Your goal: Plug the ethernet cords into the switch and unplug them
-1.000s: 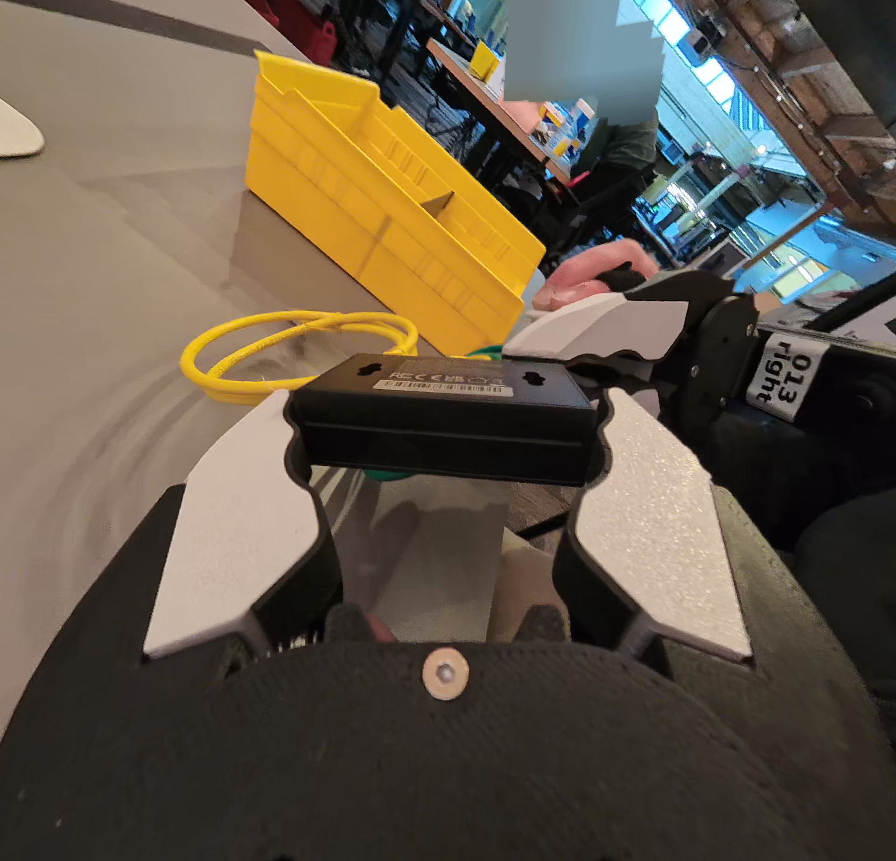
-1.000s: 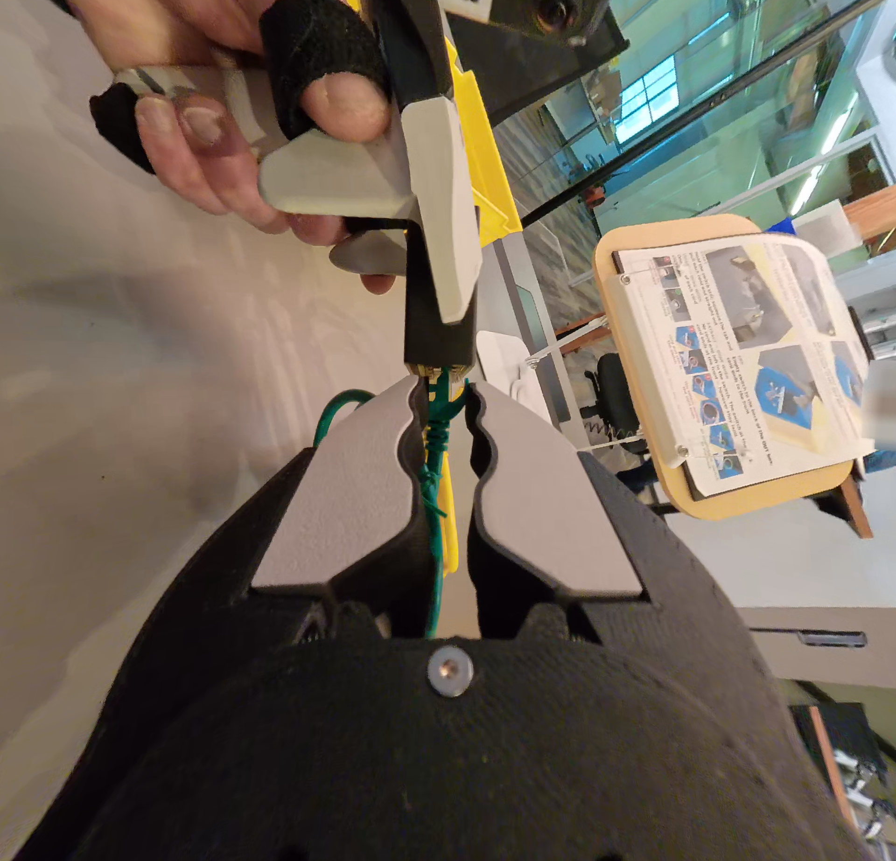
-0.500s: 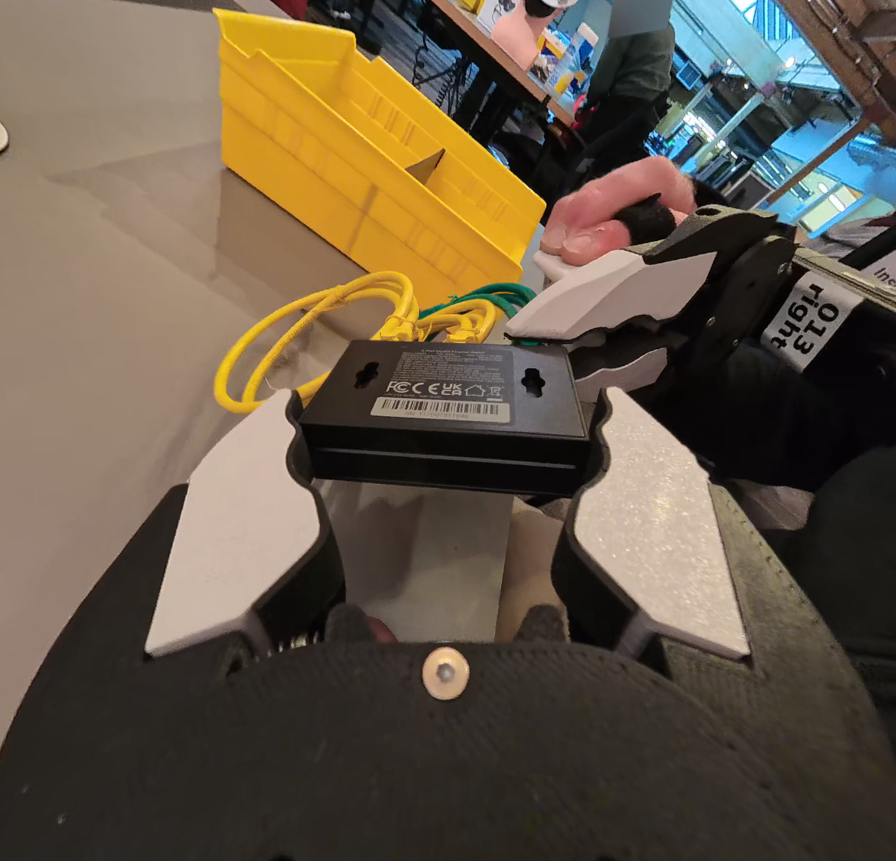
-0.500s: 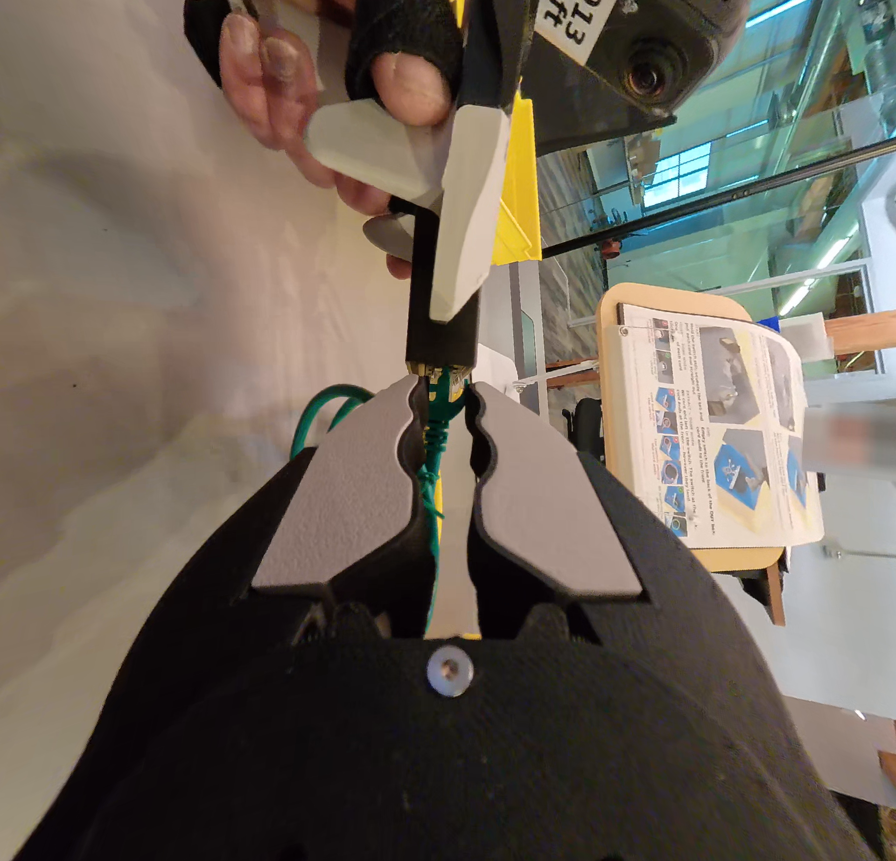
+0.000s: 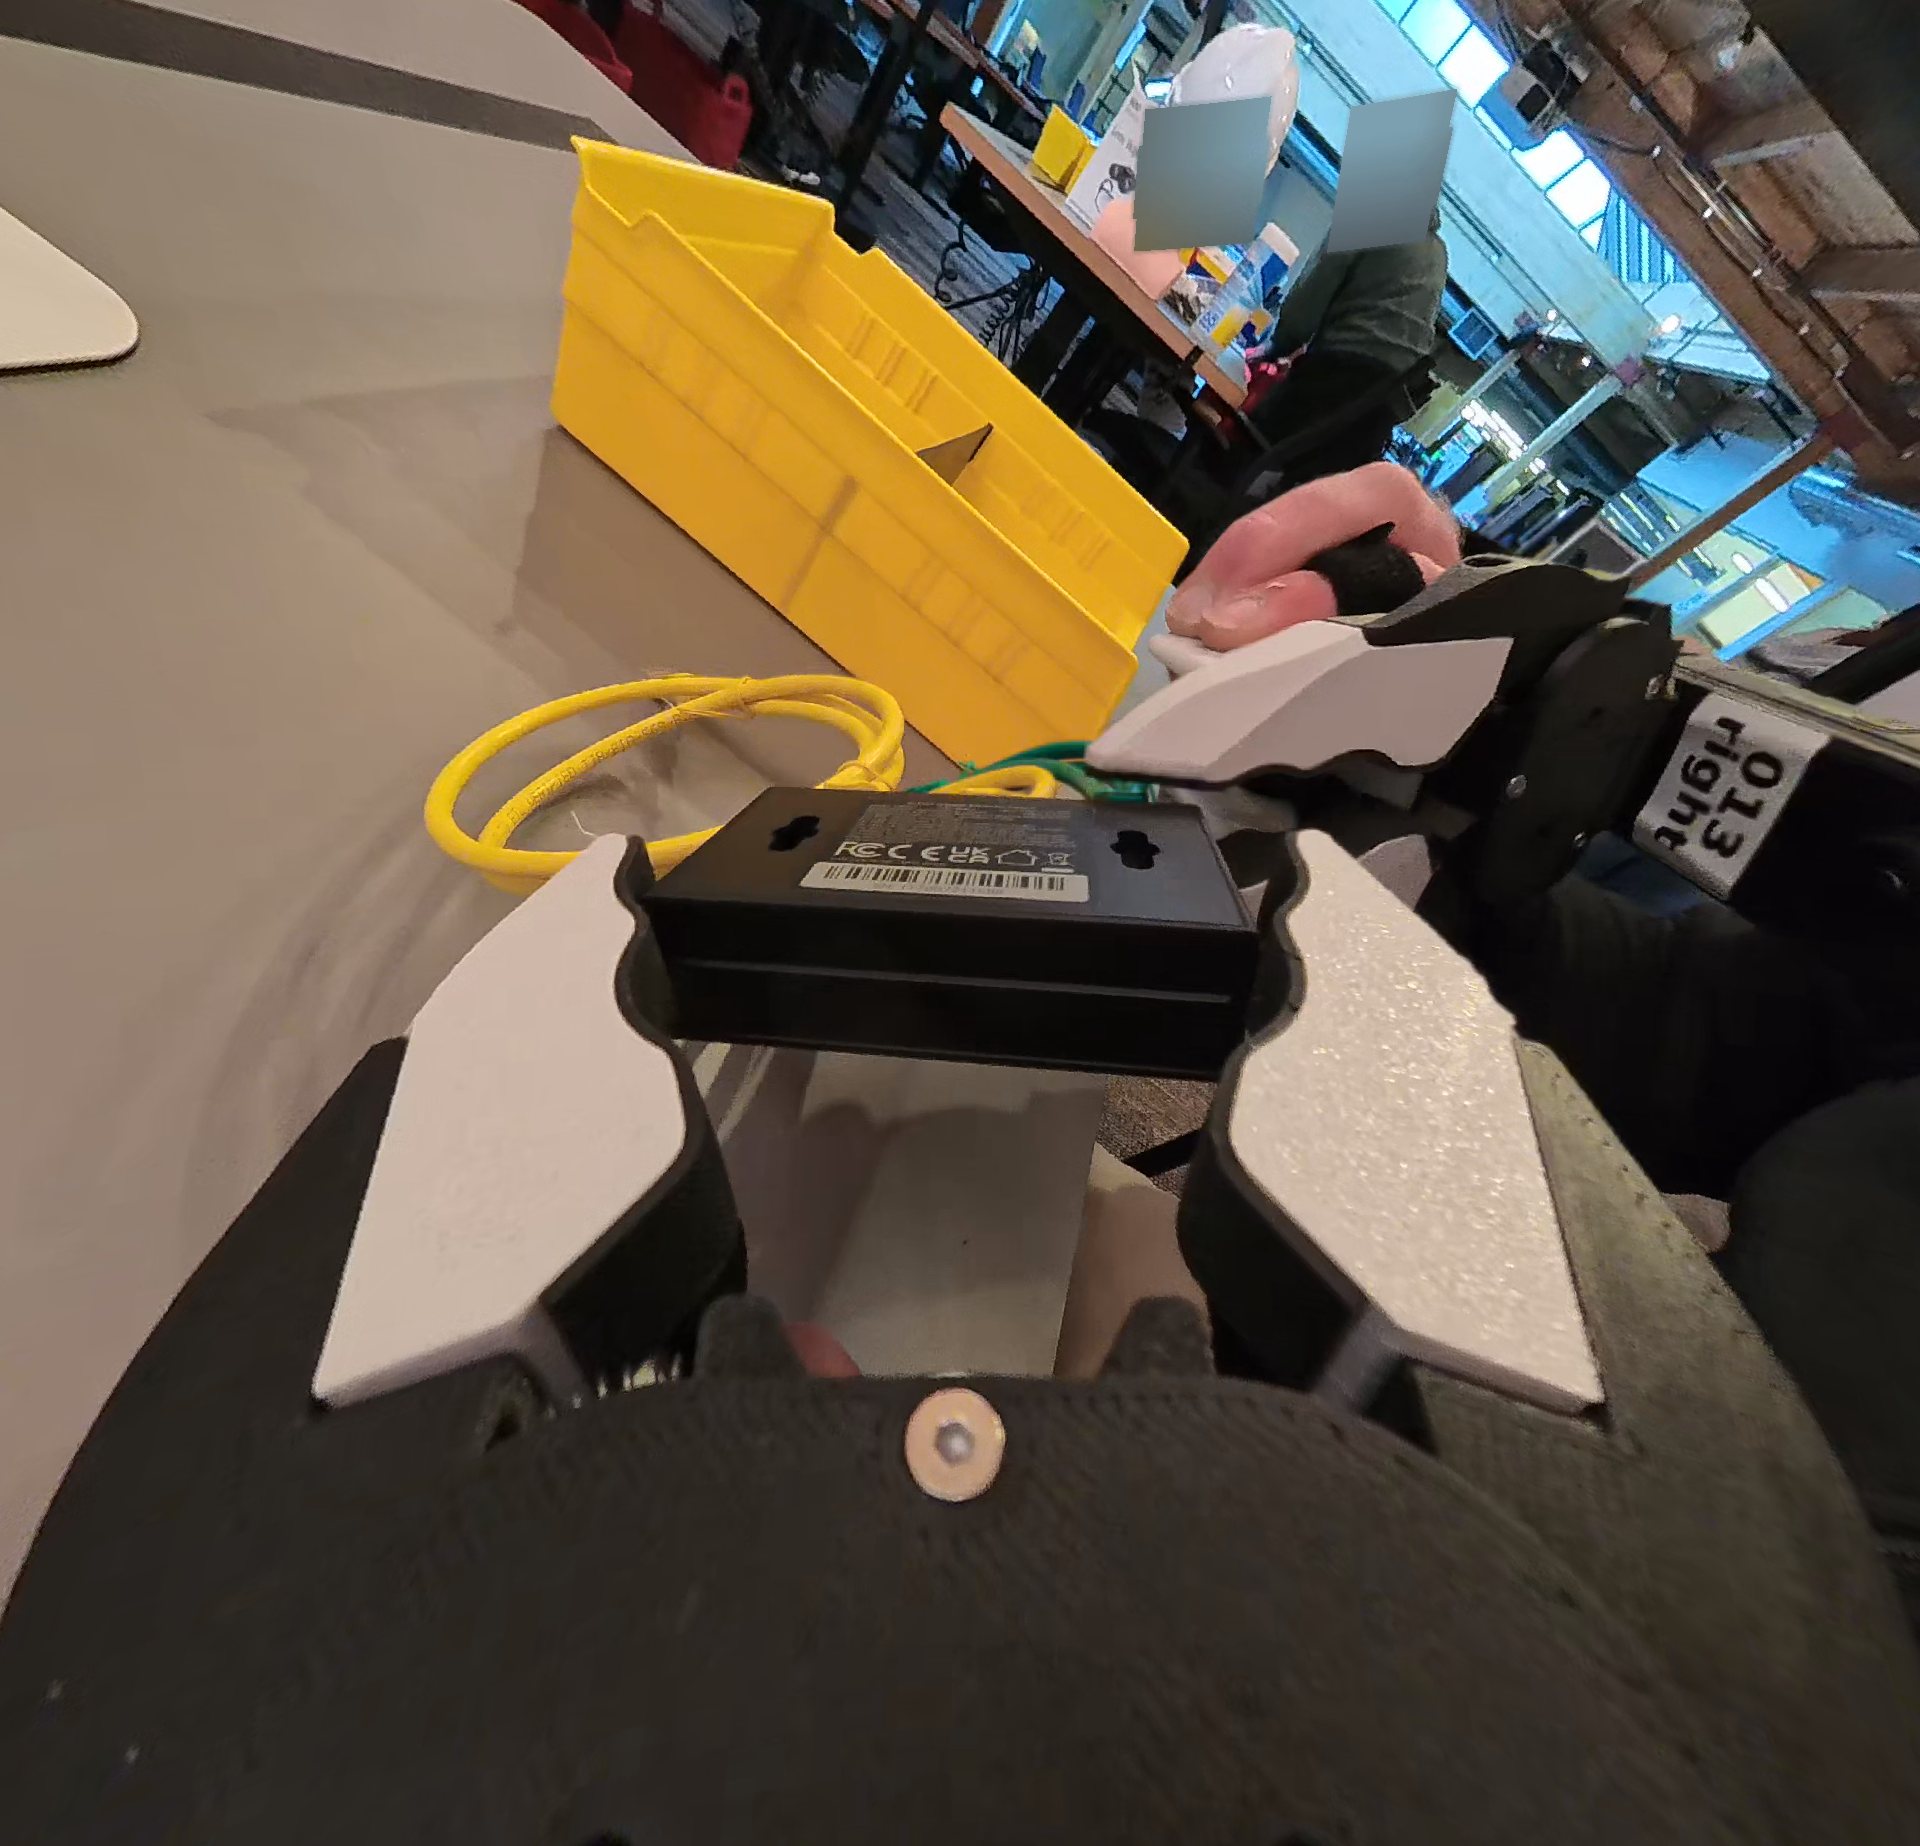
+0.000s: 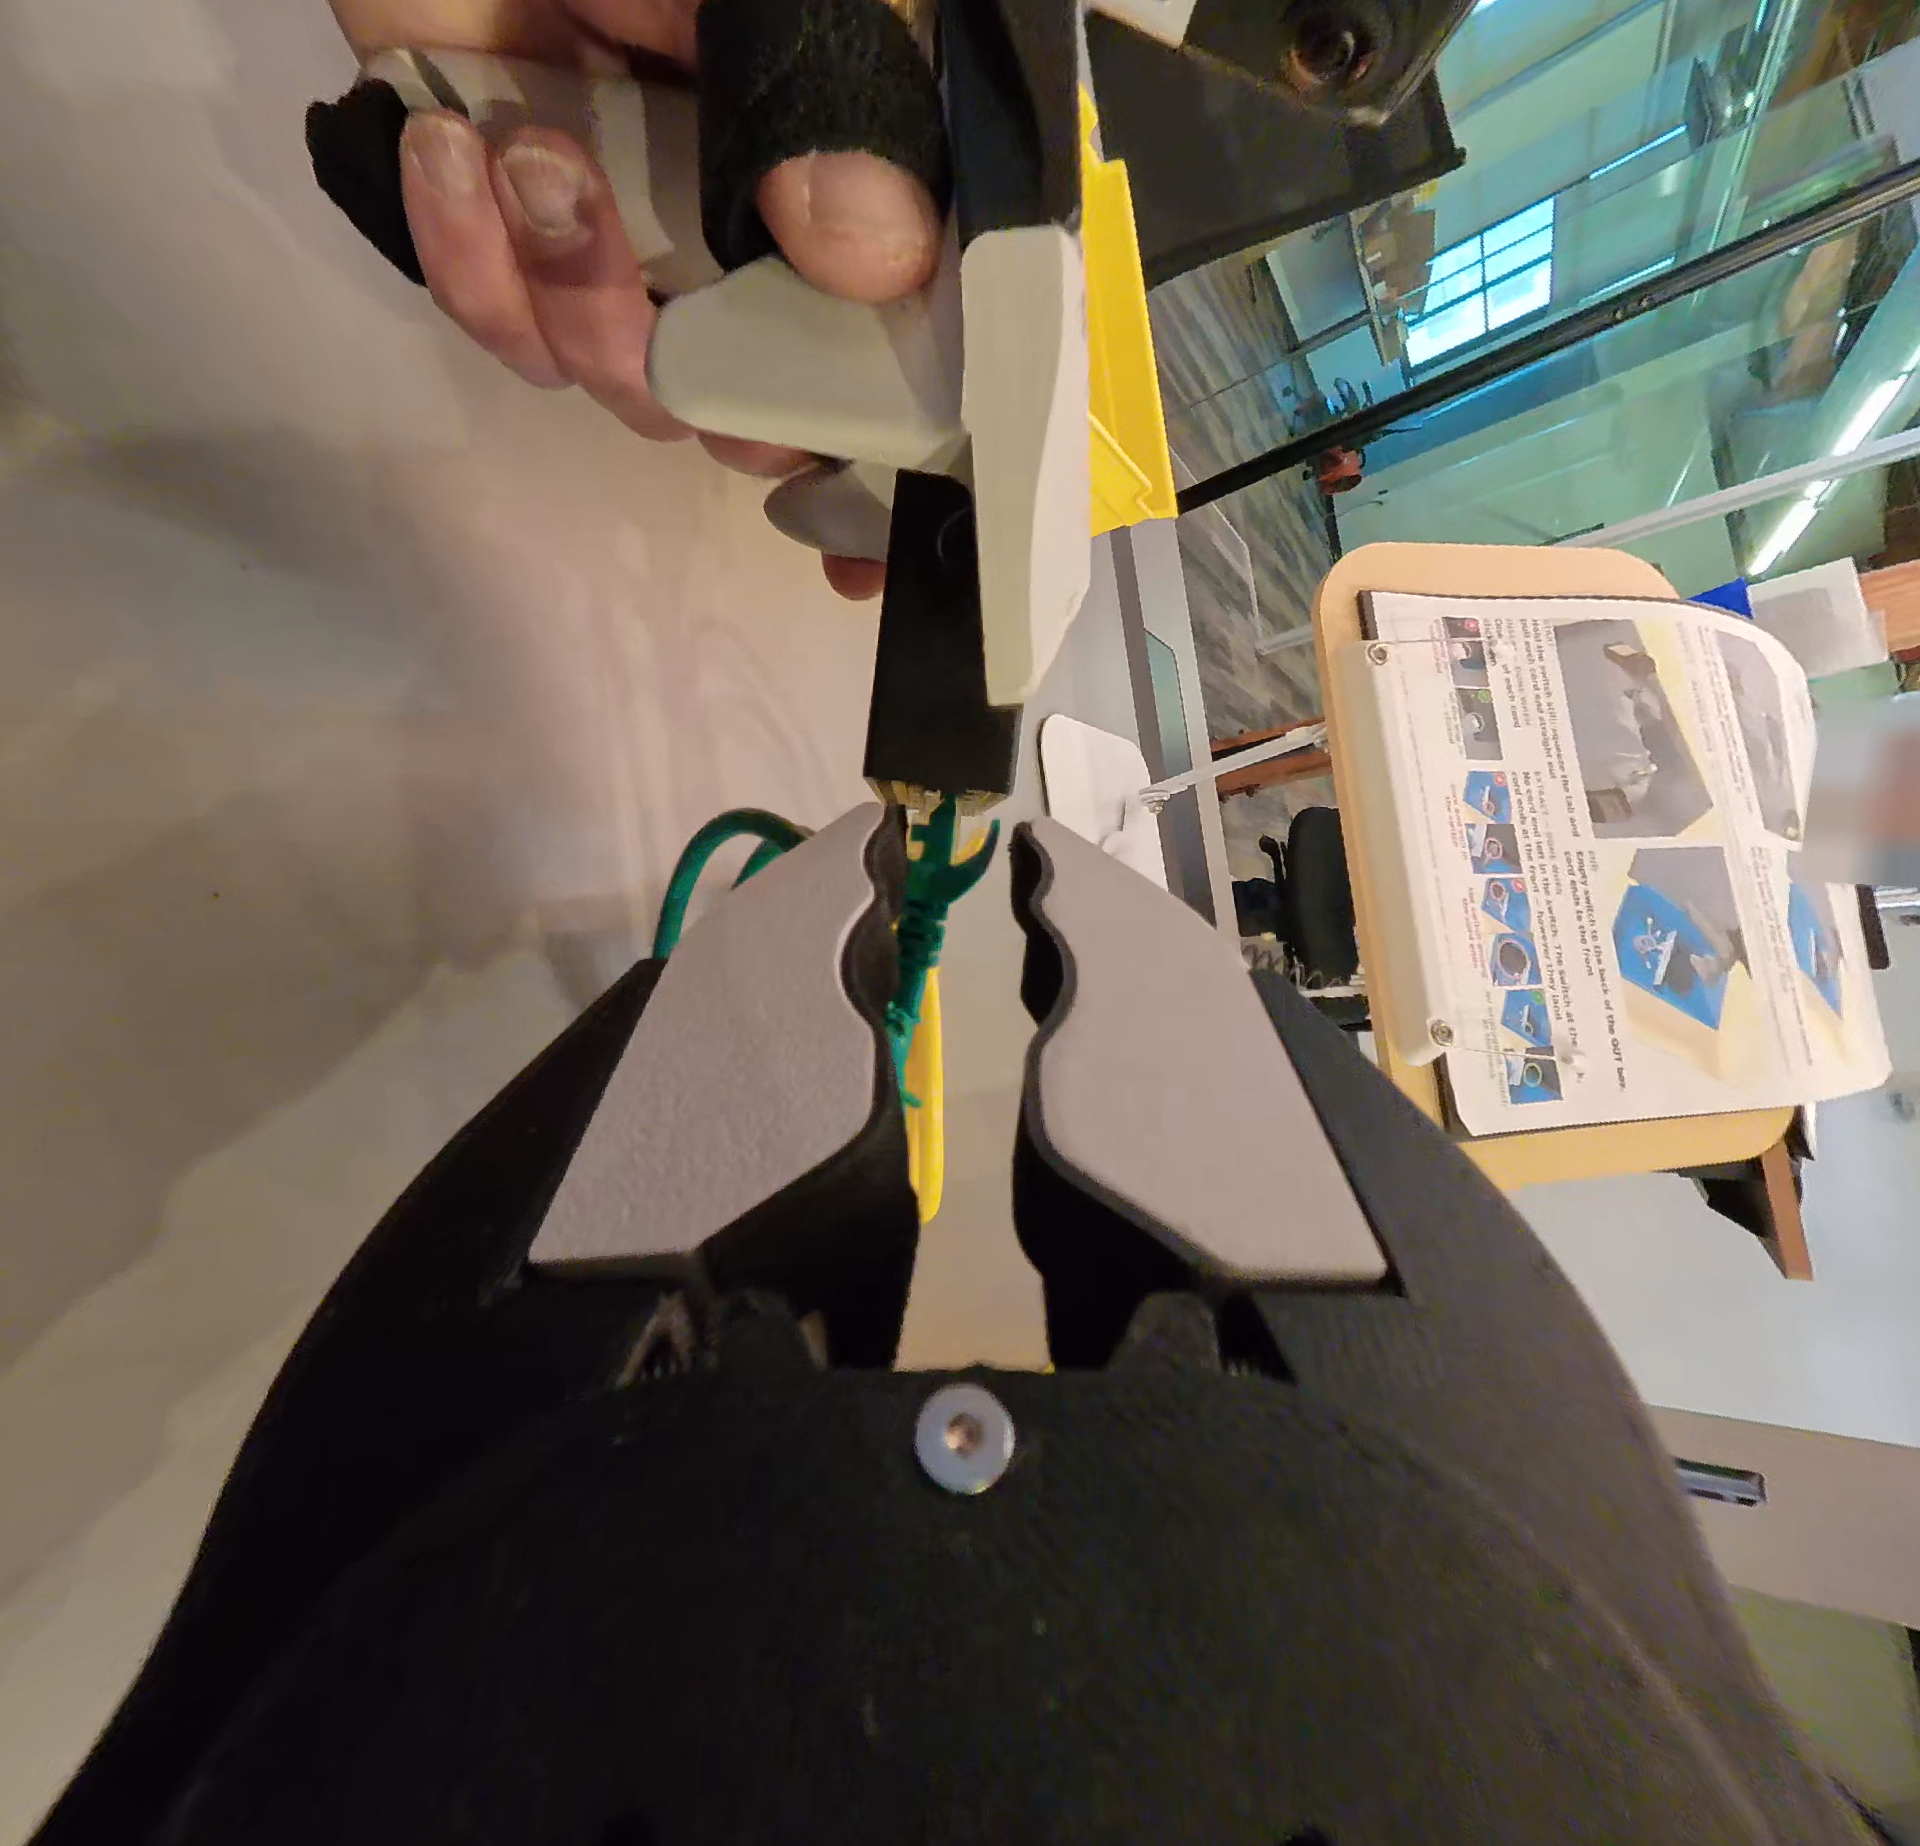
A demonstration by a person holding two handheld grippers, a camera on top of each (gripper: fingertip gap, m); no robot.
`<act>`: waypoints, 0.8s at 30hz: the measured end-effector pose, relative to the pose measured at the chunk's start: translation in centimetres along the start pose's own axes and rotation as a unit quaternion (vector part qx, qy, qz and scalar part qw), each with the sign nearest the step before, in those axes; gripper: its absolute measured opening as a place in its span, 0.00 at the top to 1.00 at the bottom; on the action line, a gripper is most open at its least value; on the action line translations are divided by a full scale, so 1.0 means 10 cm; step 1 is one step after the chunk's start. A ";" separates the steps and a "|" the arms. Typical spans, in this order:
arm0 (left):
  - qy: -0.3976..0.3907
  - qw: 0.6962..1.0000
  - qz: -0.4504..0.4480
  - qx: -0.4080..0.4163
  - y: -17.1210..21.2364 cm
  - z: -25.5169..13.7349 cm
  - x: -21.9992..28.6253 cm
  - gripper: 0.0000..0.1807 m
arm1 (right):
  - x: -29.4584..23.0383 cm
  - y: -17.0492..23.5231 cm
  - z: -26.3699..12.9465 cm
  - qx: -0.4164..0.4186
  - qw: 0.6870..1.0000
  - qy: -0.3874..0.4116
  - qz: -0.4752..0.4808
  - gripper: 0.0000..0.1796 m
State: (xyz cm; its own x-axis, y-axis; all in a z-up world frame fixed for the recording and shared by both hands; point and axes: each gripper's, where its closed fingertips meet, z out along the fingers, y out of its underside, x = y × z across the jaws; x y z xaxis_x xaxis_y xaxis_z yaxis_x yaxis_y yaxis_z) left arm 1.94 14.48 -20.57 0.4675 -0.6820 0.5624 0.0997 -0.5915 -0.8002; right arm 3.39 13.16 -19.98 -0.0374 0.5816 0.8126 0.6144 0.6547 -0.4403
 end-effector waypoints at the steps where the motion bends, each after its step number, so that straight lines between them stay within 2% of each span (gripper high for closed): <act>1: -0.001 1.000 0.002 -0.001 0.00 0.00 0.00 0.40 | -0.01 0.00 0.00 0.001 1.000 -0.002 0.000 0.90; 10: 0.015 1.000 -0.005 -0.001 0.02 0.01 0.04 0.40 | -0.01 -0.02 -0.03 0.006 1.000 -0.011 -0.006 0.92; 19: 0.020 1.000 -0.016 -0.010 0.07 0.04 0.05 0.40 | -0.09 0.00 -0.06 -0.024 0.997 -0.072 -0.033 0.93; 24: 0.016 1.000 -0.018 -0.003 0.03 0.01 0.03 0.40 | -0.08 -0.02 -0.04 -0.009 0.997 -0.081 -0.014 0.92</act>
State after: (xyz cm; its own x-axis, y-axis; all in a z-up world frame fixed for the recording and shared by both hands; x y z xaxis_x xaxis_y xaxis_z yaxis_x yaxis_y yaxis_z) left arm 2.26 14.16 -20.61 0.4356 -0.6729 0.5979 0.1111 -0.6190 -0.7775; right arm 3.62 12.38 -20.44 -0.1796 0.6348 0.7515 0.6250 0.6635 -0.4112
